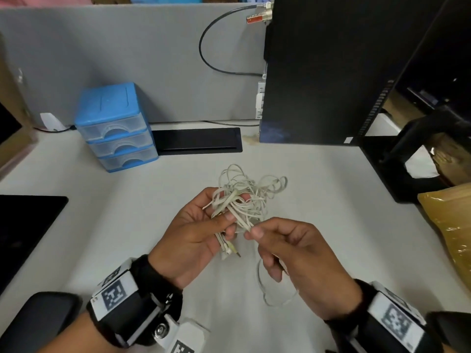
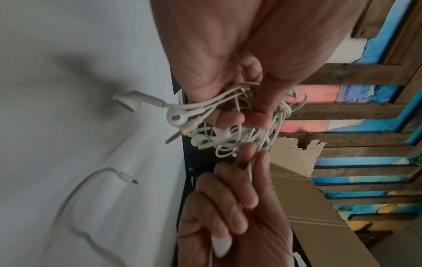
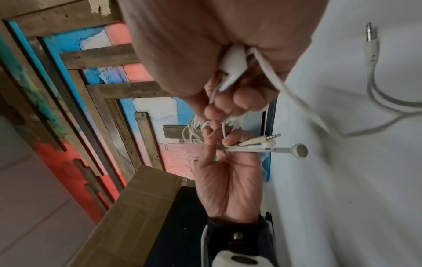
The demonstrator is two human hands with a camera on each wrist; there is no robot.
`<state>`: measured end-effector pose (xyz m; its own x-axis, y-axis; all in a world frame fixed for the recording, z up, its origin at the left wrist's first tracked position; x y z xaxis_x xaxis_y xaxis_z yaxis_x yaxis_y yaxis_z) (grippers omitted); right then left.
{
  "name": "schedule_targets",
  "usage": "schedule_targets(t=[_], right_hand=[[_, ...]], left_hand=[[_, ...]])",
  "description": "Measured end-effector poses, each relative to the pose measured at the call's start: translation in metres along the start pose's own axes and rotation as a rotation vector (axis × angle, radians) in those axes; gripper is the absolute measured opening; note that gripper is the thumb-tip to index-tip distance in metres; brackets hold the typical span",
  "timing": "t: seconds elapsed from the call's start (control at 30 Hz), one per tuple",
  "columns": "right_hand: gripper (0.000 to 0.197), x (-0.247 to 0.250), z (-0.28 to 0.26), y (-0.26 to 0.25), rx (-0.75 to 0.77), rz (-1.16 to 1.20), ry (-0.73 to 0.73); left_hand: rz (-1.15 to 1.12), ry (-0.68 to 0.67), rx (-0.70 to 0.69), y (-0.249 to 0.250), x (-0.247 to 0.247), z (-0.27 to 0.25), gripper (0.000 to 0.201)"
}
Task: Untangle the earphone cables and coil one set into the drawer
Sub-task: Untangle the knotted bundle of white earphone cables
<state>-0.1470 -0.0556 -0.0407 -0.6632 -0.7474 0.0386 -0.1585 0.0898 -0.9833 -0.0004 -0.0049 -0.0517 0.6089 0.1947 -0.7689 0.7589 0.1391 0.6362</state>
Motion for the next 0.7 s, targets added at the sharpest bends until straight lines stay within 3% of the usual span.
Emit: schedule_targets(t=[0.23, 0.57, 0.7], right_hand=[[0.009, 0.011, 0.004, 0.002, 0.140, -0.114, 0.204], [0.017, 0.017, 0.000, -0.002, 0.288, -0.308, 0.332], [0.009, 0.027, -0.005, -0.019, 0.405, -0.475, 0.499]], left_hand=[[-0.014, -0.021, 0.079, -0.007, -0.001, -0.001, 0.055], [0.081, 0.069, -0.012, 0.001, 0.002, 0.000, 0.048], [0.180, 0.076, -0.008, 0.002, 0.003, 0.000, 0.043]])
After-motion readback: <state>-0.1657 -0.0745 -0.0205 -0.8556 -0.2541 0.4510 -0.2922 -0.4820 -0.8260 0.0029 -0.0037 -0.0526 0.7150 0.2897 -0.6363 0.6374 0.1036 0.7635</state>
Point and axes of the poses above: each hand's wrist, its own z-axis towards the middle knuckle, its own x-axis out of the back of the hand, y = z × x, the point moved 5 cm from there along z, towards the middle knuckle, and after that the axes turned 14 degrees about -z, right-handed, at the moved point
